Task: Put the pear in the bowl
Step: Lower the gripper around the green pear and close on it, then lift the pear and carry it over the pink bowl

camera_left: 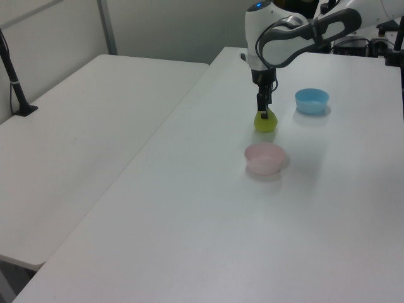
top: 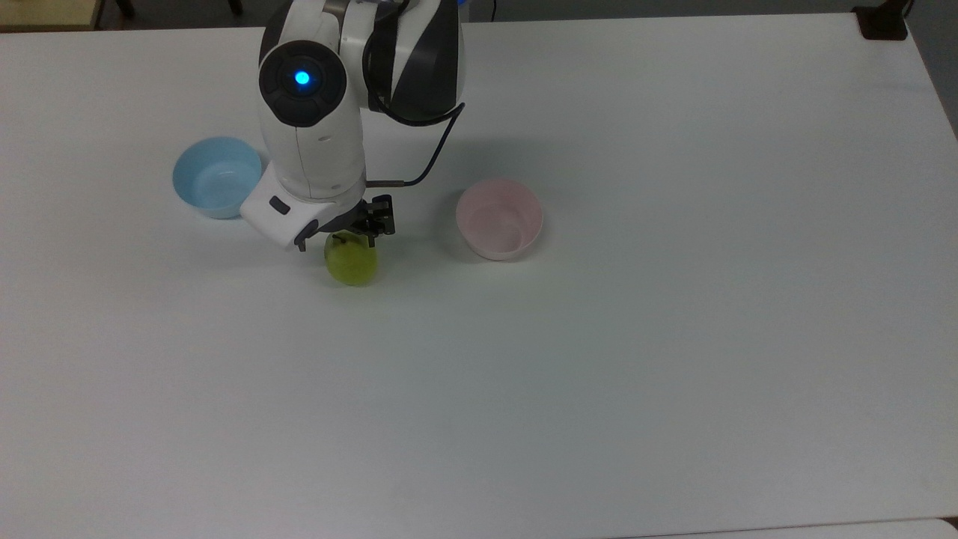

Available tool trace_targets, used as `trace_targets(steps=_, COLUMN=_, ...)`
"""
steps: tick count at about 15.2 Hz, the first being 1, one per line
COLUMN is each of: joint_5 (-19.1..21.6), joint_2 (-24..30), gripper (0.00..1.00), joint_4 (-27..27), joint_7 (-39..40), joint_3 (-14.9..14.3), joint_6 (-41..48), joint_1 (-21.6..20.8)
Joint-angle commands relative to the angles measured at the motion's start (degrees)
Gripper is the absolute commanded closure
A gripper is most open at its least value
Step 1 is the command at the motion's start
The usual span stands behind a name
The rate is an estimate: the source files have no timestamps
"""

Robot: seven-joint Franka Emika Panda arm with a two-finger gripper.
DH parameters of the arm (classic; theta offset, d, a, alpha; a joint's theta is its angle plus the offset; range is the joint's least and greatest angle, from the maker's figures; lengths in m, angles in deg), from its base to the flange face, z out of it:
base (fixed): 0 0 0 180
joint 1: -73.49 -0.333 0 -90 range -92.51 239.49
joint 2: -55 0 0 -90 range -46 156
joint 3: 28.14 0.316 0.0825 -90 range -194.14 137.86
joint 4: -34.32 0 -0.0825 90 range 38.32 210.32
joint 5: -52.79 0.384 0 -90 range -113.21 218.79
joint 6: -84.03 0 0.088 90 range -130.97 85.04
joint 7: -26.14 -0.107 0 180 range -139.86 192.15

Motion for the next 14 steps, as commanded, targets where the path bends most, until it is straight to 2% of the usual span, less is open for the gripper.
trace_targets(steps=1, joint_5=0.5, joint_2=-0.77, gripper=0.2, joint_4=0.34, joint_7=-2.19, joint_3=-1.03, joint_6=-0.81, joint_1=-2.07)
trace_targets(steps=4, joint_5=0.06, joint_2=-0.95, gripper=0.29, joint_4=0.51, joint_7=-2.1, joint_3=-1.03, joint_6=-0.81, joint_1=-1.98)
trace_targets(steps=5, joint_5=-0.38, joint_2=-0.95, gripper=0.34, joint_4=0.6, joint_7=-2.1, joint_3=-1.03, joint_6=-0.81, joint_1=-2.07)
trace_targets(steps=7, joint_5=-0.38, joint_2=-0.95, gripper=0.58, joint_4=0.6, joint_7=-2.1, joint_3=-0.94, joint_6=-0.72, joint_1=-2.07)
trace_targets(steps=9, joint_5=-0.38, joint_2=-0.95, gripper=0.73, joint_4=0.6, joint_7=-2.1, joint_3=-0.85, joint_6=-0.63, joint_1=-2.07)
trace_targets(steps=12, joint_5=-0.38, joint_2=1.23, gripper=0.8, joint_4=0.69, joint_7=-1.93, joint_3=-0.85, joint_6=0.33, joint_1=-1.81)
trace_targets(steps=14, joint_5=0.05, joint_2=4.04, gripper=0.8, joint_4=0.69, joint_7=-2.37, joint_3=-0.85, joint_6=1.47, joint_1=-1.72)
